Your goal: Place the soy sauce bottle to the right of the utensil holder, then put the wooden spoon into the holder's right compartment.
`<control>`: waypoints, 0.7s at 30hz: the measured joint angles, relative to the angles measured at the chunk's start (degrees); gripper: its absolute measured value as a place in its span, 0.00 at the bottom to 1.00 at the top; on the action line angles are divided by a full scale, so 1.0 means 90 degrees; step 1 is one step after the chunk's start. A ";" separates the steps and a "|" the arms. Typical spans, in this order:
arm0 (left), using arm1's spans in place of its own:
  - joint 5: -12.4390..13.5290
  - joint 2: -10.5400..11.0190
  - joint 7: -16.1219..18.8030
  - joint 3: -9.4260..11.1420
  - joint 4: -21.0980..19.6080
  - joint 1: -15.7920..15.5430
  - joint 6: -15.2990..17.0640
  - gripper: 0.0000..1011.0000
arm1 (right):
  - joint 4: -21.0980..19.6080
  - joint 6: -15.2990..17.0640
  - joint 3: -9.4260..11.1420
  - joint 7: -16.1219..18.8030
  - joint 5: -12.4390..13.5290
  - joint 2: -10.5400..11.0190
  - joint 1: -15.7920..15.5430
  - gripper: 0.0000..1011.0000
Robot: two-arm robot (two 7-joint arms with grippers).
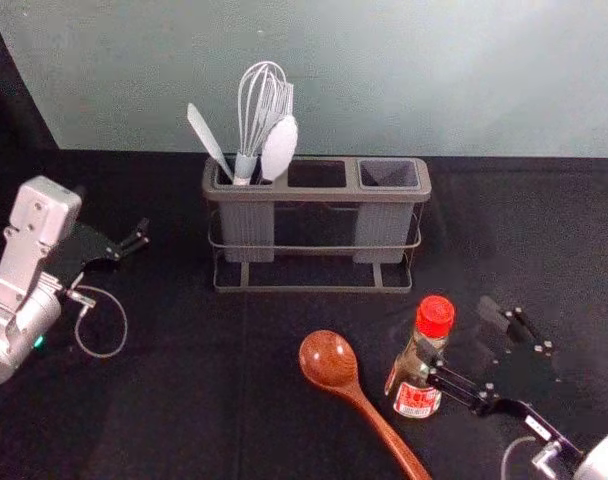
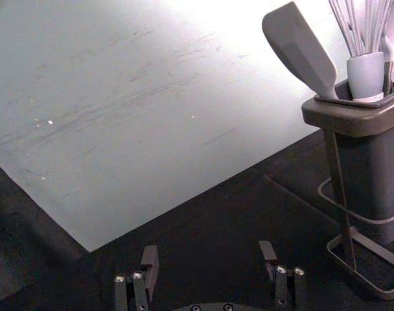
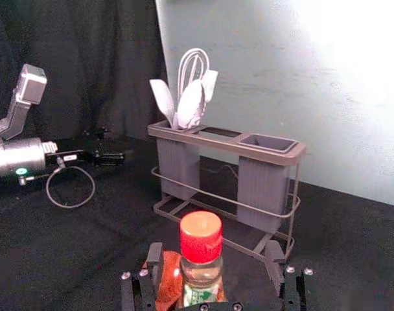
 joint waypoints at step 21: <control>0.0000 0.0000 0.0000 0.0000 0.0000 0.0000 0.0000 1.00 | 0.0537 0.0283 -0.0298 0.0323 -0.0410 -0.0692 0.0775 0.99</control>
